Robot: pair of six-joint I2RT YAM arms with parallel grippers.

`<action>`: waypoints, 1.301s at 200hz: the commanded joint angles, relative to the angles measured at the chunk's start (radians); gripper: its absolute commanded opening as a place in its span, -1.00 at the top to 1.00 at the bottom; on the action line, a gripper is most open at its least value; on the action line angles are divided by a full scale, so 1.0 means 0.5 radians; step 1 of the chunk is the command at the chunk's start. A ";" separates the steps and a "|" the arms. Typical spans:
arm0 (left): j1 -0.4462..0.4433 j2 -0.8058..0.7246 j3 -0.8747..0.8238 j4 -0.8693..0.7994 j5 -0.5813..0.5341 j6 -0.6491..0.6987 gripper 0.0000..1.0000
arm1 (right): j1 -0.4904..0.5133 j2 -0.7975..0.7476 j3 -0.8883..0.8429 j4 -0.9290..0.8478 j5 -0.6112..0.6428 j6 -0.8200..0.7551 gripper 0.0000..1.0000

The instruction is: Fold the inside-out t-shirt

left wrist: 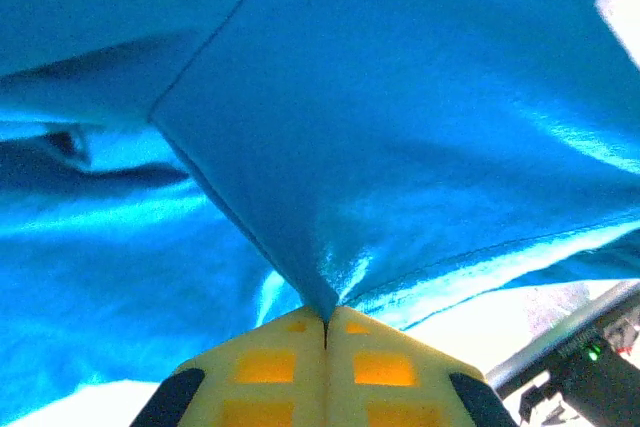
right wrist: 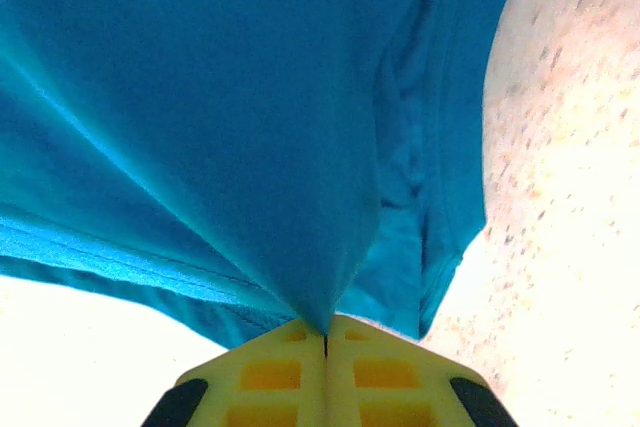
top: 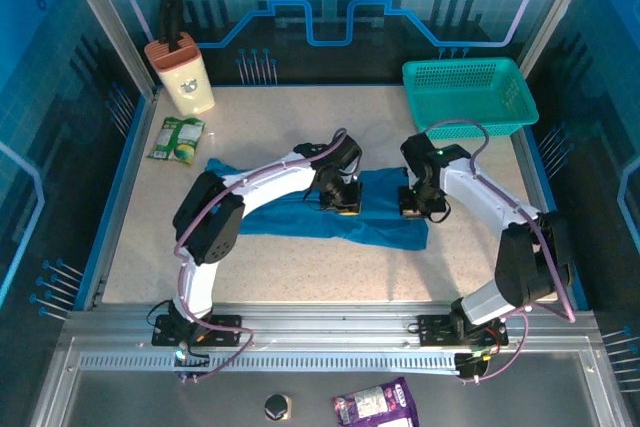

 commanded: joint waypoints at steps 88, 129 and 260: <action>0.010 -0.084 -0.283 -0.090 0.227 0.105 0.60 | -0.010 -0.162 -0.305 0.078 -0.228 0.227 0.14; 0.107 -0.180 -0.310 0.103 0.279 -0.032 0.40 | -0.088 -0.072 -0.400 0.331 -0.399 0.288 0.13; 0.816 -0.494 -0.842 0.096 0.063 0.183 0.86 | -0.231 0.423 -0.153 0.724 -0.757 0.192 0.36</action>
